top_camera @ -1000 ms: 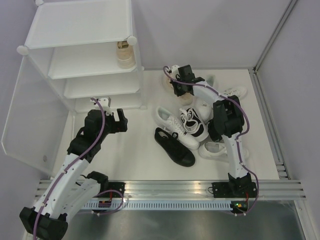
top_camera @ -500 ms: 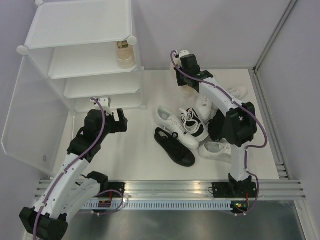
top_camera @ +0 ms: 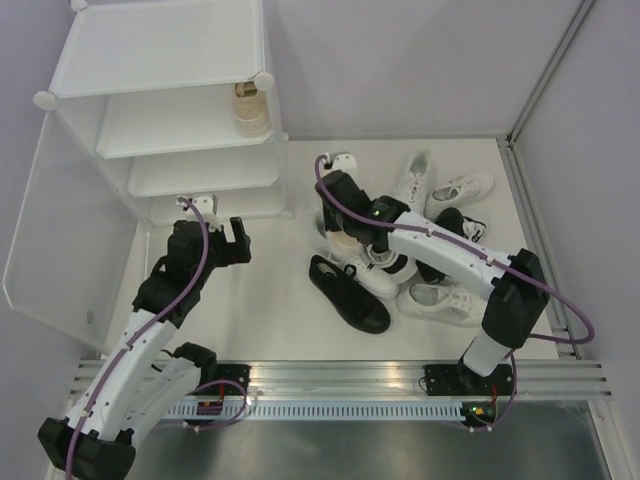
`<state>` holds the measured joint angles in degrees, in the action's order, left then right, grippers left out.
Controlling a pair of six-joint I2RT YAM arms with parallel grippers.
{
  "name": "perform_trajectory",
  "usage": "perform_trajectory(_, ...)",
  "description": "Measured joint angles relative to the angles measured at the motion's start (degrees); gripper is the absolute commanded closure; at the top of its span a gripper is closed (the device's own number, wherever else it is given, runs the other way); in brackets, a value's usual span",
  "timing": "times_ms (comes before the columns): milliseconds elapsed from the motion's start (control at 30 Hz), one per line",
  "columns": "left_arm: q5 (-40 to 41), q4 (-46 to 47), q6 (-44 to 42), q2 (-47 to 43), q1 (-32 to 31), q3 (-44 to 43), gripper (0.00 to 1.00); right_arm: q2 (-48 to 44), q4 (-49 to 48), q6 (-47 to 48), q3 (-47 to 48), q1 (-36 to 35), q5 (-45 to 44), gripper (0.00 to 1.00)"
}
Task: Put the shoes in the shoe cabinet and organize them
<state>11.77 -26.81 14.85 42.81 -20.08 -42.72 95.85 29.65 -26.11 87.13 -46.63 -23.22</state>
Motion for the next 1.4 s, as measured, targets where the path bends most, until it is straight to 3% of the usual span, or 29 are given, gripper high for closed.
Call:
perform_trajectory(200,4.94,-1.18,0.76,-0.98,0.0,0.0,0.0,0.11,0.61,-9.49,-7.19,-11.34,-4.07,0.99)
perform_trajectory(367,8.85,-5.11,3.56,-1.22,0.0,-0.92,0.0,5.4,-3.61,-15.26,-4.15,-17.62,-6.49,1.0)
perform_trajectory(767,14.01,-17.79,11.04,-10.43,0.0,-7.91,0.01,23.78,-9.81,-24.7,4.98,-21.24,-11.74,0.98)
perform_trajectory(1067,9.55,-22.49,14.58,-10.73,0.0,-7.96,0.01,26.29,-12.24,-26.58,4.92,-22.16,-7.3,0.52)
perform_trajectory(1100,8.9,-22.99,14.91,-10.73,0.0,-7.96,0.01,25.44,-12.33,-26.36,4.46,-22.25,-7.23,0.42)
perform_trajectory(1300,3.67,-24.55,18.25,-9.55,0.0,-8.22,0.01,14.34,-12.28,-22.36,-0.33,-22.56,-8.66,0.13)
perform_trajectory(1400,-0.17,-24.33,20.57,-6.6,0.0,-7.89,0.02,6.64,-12.33,-18.88,-3.34,-22.64,-12.33,0.04)
